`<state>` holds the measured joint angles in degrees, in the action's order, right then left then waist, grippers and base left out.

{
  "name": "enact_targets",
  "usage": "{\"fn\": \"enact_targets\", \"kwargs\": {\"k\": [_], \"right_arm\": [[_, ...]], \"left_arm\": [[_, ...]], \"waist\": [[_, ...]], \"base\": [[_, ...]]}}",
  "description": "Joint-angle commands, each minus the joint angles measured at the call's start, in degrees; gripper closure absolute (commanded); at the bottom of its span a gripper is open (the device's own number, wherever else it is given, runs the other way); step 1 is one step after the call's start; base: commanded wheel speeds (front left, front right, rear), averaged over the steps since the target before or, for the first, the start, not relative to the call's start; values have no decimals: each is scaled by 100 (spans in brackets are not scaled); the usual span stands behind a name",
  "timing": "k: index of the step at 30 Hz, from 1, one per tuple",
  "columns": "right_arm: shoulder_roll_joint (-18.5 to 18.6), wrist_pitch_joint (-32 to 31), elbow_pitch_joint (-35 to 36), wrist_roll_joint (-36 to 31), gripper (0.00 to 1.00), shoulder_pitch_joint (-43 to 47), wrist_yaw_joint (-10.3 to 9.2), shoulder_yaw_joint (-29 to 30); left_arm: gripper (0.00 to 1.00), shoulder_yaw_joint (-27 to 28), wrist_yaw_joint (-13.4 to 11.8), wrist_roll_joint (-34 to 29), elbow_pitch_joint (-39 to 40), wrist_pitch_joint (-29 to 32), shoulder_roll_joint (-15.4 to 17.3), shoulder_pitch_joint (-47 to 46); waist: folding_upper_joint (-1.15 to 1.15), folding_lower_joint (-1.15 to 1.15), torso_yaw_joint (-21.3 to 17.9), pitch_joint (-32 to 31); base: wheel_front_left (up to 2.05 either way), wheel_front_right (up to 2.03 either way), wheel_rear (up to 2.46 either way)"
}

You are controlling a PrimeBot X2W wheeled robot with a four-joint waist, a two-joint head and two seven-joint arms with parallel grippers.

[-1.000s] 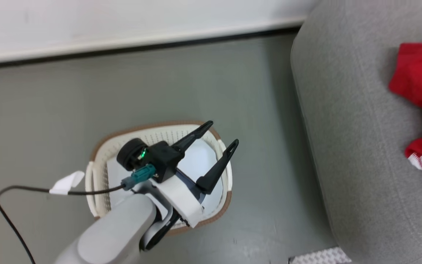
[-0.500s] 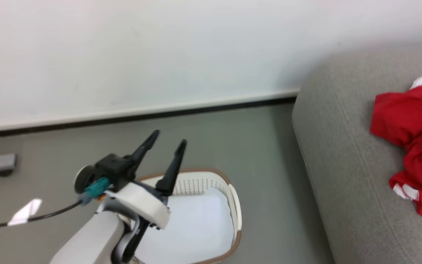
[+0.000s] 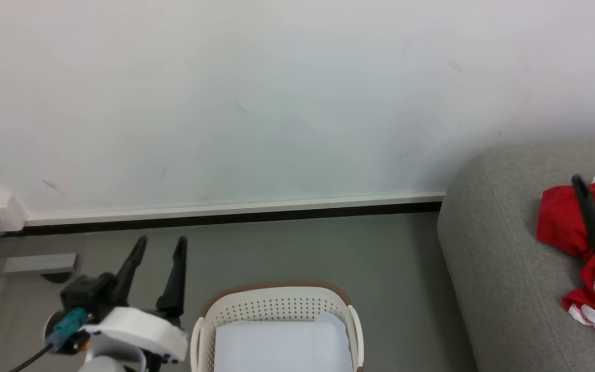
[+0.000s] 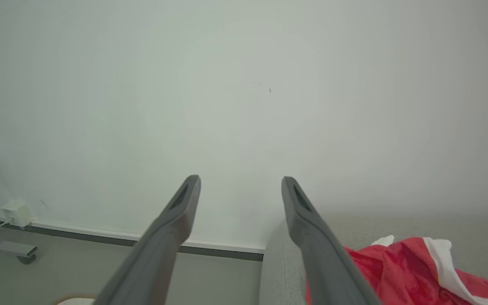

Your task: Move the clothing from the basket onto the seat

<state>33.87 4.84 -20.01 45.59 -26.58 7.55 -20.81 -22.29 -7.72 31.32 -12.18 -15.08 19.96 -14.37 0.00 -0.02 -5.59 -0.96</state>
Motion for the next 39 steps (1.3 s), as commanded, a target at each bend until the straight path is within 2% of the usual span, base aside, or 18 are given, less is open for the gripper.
{"fn": "enact_targets", "kwargs": {"k": [1, 9, 14, 20, 31, 39], "right_arm": [[-123, 108, 37, -68, 0, 201, -13, 25], [-1014, 905, -98, -588, 0, 1035, -13, 228], [-1464, 1034, -153, -967, 0, 1392, -13, 417], [-1921, 1033, 132, -1555, 0, 1847, -13, 852], [-2467, 1035, 455, -2238, 0, 2373, -13, 1103], [-2574, 1036, 449, -2377, 0, 2284, -13, 1082]], "left_arm": [[0, 101, -38, -66, 24, -11, -30, 151], [0, 823, 112, -213, -123, -11, -346, 741], [0, 1305, 278, -468, -162, -12, -647, 1038], [0, 1769, 589, -899, -336, -12, -1014, 1233], [0, 2302, 971, -1631, -430, -12, -1399, 1348], [0, 2559, 1163, -1931, -493, -12, -1563, 1346]], "waist": [[0, 2, 63, -64], [0, 2, 174, -179], [0, 2, 230, -234], [0, 2, 269, -263], [0, 2, 254, -307], [0, 2, 168, -303]], "base": [[0, 0, 0], [0, 0, 0], [0, 0, 0], [0, 0, 0], [0, 0, 0], [0, 0, 0]]}}
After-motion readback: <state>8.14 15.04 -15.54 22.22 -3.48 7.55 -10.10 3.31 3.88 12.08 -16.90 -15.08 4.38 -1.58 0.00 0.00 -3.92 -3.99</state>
